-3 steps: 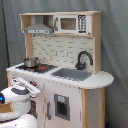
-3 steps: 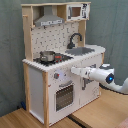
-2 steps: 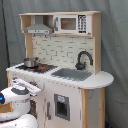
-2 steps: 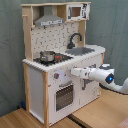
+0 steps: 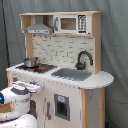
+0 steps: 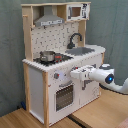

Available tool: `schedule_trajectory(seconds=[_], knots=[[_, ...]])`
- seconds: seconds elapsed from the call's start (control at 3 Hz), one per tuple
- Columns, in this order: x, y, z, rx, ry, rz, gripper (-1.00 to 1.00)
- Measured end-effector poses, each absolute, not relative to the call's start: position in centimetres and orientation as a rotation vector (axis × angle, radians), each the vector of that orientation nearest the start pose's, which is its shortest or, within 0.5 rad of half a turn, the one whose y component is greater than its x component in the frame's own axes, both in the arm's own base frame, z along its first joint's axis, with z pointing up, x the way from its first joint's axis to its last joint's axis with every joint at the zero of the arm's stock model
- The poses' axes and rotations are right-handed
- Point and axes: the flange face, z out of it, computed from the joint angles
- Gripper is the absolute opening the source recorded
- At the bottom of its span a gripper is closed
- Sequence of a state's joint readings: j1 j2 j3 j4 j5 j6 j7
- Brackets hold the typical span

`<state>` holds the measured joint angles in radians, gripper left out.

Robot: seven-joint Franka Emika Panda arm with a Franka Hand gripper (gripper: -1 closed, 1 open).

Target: Play with the kitchen

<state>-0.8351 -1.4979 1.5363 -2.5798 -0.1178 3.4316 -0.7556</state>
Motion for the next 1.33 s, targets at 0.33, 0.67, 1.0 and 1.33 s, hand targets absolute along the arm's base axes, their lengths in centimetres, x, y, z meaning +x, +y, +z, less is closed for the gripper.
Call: schedule_trajectory(seconds=[0.33,0.67,1.0,1.33], knots=[[34.67,35.46,33.87,0.528,1.564,0.521,-1.00],[34.66,35.48,33.86,0.440,1.582,0.437,-1.00],[34.65,35.49,33.81,0.354,1.594,0.356,-1.00],[34.56,35.58,34.02,0.308,1.595,0.318,-1.00]])
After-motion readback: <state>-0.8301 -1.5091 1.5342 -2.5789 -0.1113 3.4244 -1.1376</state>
